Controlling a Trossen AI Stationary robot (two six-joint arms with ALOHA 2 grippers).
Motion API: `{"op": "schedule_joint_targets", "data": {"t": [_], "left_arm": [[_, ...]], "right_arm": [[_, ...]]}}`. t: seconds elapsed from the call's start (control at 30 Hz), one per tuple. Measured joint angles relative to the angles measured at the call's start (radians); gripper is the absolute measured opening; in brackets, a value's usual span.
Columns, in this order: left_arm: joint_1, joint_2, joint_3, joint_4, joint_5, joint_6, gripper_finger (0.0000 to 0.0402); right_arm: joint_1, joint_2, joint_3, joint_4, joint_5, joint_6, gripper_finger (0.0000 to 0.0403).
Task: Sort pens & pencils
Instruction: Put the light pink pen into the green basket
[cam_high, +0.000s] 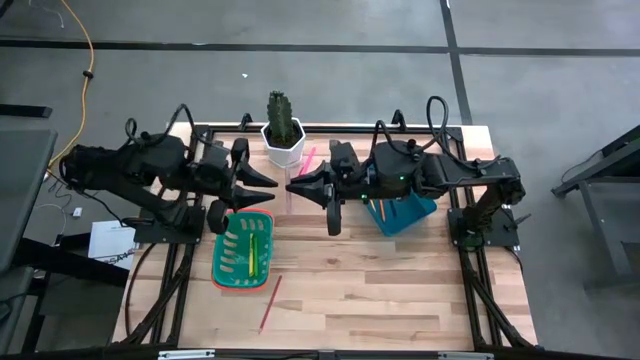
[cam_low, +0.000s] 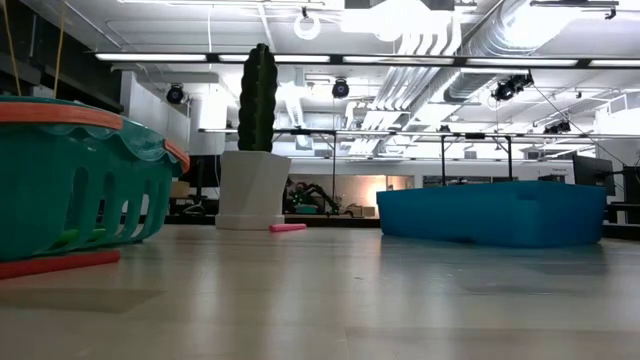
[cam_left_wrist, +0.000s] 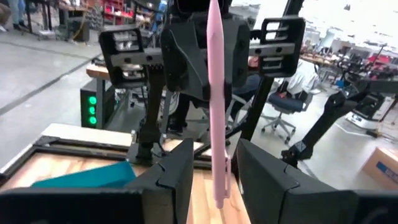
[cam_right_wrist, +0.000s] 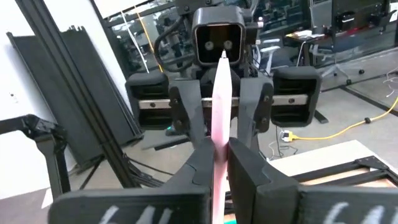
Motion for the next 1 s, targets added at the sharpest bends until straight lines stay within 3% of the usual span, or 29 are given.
{"op": "schedule_joint_targets", "data": {"t": [1.0], "left_arm": [[0.000,0.065,0.000,0.079,0.049,-0.001,0.0113]], "right_arm": [[0.000,0.001,-0.004,-0.021,-0.035,-0.010,0.0009]]}}
